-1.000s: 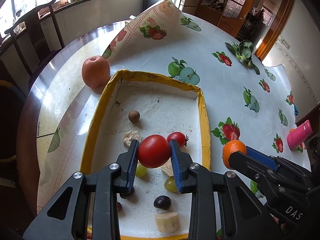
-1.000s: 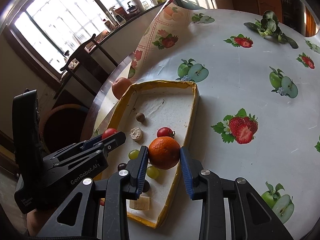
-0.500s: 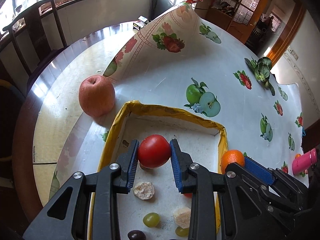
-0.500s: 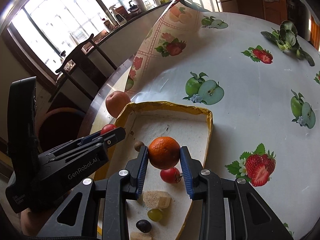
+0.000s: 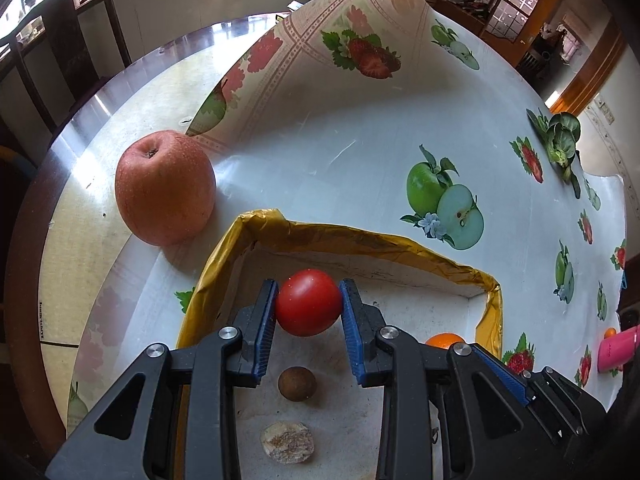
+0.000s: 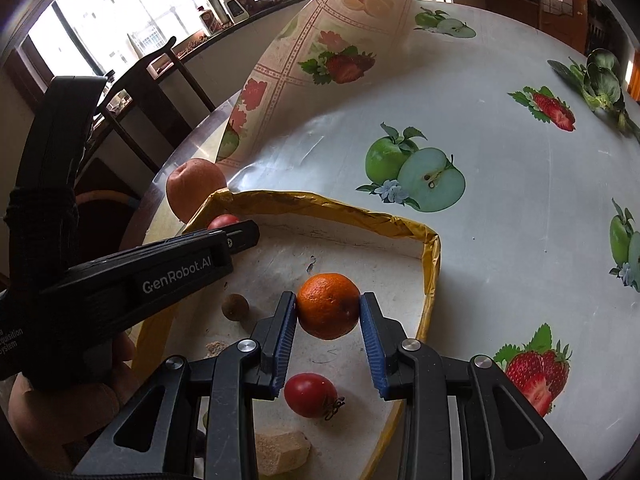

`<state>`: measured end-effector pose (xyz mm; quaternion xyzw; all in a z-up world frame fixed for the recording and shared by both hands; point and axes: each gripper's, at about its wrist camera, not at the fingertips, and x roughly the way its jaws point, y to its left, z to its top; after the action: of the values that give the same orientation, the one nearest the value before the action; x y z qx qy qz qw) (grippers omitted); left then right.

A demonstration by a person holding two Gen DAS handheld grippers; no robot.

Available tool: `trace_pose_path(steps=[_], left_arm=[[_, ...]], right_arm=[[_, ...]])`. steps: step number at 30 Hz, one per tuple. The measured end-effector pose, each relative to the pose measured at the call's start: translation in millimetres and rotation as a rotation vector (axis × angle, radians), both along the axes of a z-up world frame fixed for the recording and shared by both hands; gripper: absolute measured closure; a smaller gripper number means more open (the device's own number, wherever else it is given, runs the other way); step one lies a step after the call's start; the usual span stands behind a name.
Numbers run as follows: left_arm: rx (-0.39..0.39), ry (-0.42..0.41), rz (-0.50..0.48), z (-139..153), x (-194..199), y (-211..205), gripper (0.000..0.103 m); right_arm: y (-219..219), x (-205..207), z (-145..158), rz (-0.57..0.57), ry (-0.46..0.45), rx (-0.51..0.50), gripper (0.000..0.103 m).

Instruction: Organize fruits

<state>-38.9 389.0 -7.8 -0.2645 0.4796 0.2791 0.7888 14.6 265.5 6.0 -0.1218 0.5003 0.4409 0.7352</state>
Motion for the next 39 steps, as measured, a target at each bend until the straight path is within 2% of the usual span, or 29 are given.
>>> trace_pose_path(steps=[5, 7, 10, 13, 14, 15, 17, 18, 20, 21, 31, 39], left_arm=[[-0.023, 0.041, 0.007, -13.6, 2.3, 0.8, 0.074], [-0.012, 0.059, 0.005, -15.9, 2.9, -1.3, 0.074], [0.006, 0.082, -0.01, -16.0, 4.5, -6.3, 0.074], [0.009, 0.094, -0.004, -15.9, 1.2, -9.4, 0.074], [0.007, 0.096, -0.002, -16.2, -0.7, -10.2, 0.071], [0.001, 0.092, -0.005, -16.1, -1.3, -11.5, 0.067], [0.004, 0.092, -0.011, -14.4, -3.5, -15.3, 0.065], [0.012, 0.097, -0.01, -13.1, -5.5, -17.4, 0.059], [0.032, 0.097, -0.002, -8.8, -10.1, -21.6, 0.044], [0.04, 0.088, 0.001, -5.7, -12.8, -23.7, 0.042], [0.055, 0.037, -0.008, 23.0, -46.3, -51.9, 0.042], [0.066, -0.018, -0.025, 45.7, -91.3, -100.0, 0.042]], right_arm=[[5.7, 1.0, -11.7, 0.018, -0.007, -0.038, 0.07], [7.0, 2.8, -18.3, 0.024, 0.019, -0.046, 0.067], [6.6, 2.0, -18.1, 0.032, 0.009, -0.046, 0.066], [7.6, -0.8, -16.0, 0.055, 0.009, -0.051, 0.056], [7.8, -3.3, -13.8, 0.065, -0.007, -0.055, 0.048], [7.6, -5.9, -11.0, 0.075, -0.023, -0.055, 0.045], [5.0, -11.4, -5.6, 0.088, -0.054, -0.059, 0.042], [3.5, -12.8, -3.4, 0.093, -0.059, -0.058, 0.041], [-1.1, -14.1, -0.1, 0.094, -0.058, -0.054, 0.041], [-4.1, -14.4, 1.5, 0.092, -0.056, -0.052, 0.041], [-45.9, -21.1, 22.5, 0.075, -0.046, -0.002, 0.041], [-88.1, -46.7, 28.6, 0.177, -0.082, 0.062, 0.041]])
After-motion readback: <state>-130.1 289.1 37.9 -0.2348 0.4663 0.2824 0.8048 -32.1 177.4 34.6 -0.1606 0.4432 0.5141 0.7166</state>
